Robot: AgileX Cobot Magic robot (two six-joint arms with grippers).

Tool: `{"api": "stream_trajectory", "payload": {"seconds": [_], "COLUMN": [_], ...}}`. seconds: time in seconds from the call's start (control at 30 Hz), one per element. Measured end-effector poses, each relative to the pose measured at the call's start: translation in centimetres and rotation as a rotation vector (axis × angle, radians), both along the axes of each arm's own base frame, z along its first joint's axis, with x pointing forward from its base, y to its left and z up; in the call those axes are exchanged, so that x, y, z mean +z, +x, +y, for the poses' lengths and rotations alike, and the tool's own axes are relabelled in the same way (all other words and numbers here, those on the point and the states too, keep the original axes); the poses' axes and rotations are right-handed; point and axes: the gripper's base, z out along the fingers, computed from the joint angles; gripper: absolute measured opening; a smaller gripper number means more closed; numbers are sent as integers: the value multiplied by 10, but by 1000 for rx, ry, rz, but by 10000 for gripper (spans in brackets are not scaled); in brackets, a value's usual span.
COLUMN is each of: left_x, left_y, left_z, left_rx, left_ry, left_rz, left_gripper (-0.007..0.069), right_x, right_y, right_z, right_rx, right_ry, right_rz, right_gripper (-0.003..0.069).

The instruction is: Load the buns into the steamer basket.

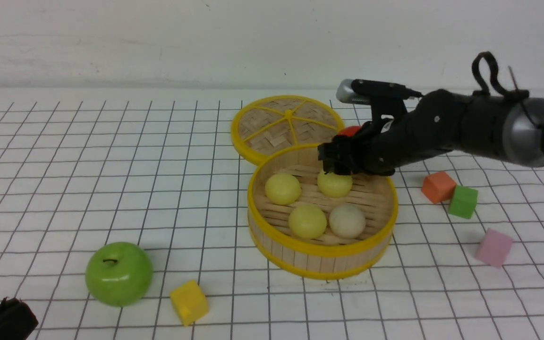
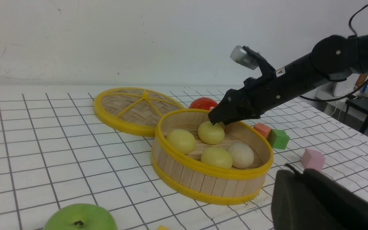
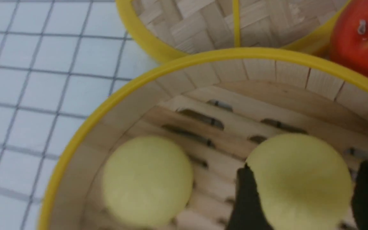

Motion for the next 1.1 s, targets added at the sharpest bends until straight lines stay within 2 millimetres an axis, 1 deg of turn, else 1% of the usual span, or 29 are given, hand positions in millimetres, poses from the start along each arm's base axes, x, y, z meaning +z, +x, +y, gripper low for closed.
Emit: {"api": "stream_trajectory", "payload": {"seconds": [0.07,0.1,0.13,0.17,0.2,0.27,0.3,0.37,0.43,0.5,0.53,0.57,0.6,0.63,0.67,0.7,0.8,0.87,0.97,1.03,1.07,1.1], "left_x": [0,0,0,0,0,0,0,0,0,0,0,0,0,0,0,0,0,0,0,0,0,0], "left_y": [0,0,0,0,0,0,0,0,0,0,0,0,0,0,0,0,0,0,0,0,0,0], "left_z": [0,0,0,0,0,0,0,0,0,0,0,0,0,0,0,0,0,0,0,0,0,0], "left_rx": [0,0,0,0,0,0,0,0,0,0,0,0,0,0,0,0,0,0,0,0,0,0], "left_ry": [0,0,0,0,0,0,0,0,0,0,0,0,0,0,0,0,0,0,0,0,0,0], "left_rz": [0,0,0,0,0,0,0,0,0,0,0,0,0,0,0,0,0,0,0,0,0,0], "left_gripper": [29,29,29,29,29,29,30,36,37,39,38,38,38,38,38,38,39,39,40,45,46,48], "right_x": [34,41,62,71,84,95,96,99,99,98,99,100,100,103,102,106,111,115,117,113,110,104], "right_y": [-21,-24,-41,-52,-68,-96,-102,-134,-157,-178,-188,-198,-200,-215,-215,-227,-243,-248,-255,-270,-269,-284], "right_z": [-6,-7,-13,-17,-23,-32,-34,-45,-54,-63,-67,-71,-72,-78,-78,-83,-89,-92,-102,-121,-122,-134], "right_rx": [38,42,53,53,53,42,43,28,22,21,23,25,26,31,32,36,42,40,13,-74,-80,-142], "right_ry": [-11,-13,-31,-41,-65,-108,-113,-158,-176,-192,-199,-206,-207,-221,-223,-233,-247,-255,-293,-262,-260,-214], "right_rz": [33,25,48,73,79,111,117,143,162,190,199,213,217,244,251,273,306,299,257,115,112,-16], "right_gripper": [435,430,398,373,328,240,222,115,47,-4,-16,-20,-20,-21,-21,-21,-20,-20,-20,-19,-19,-19]}}
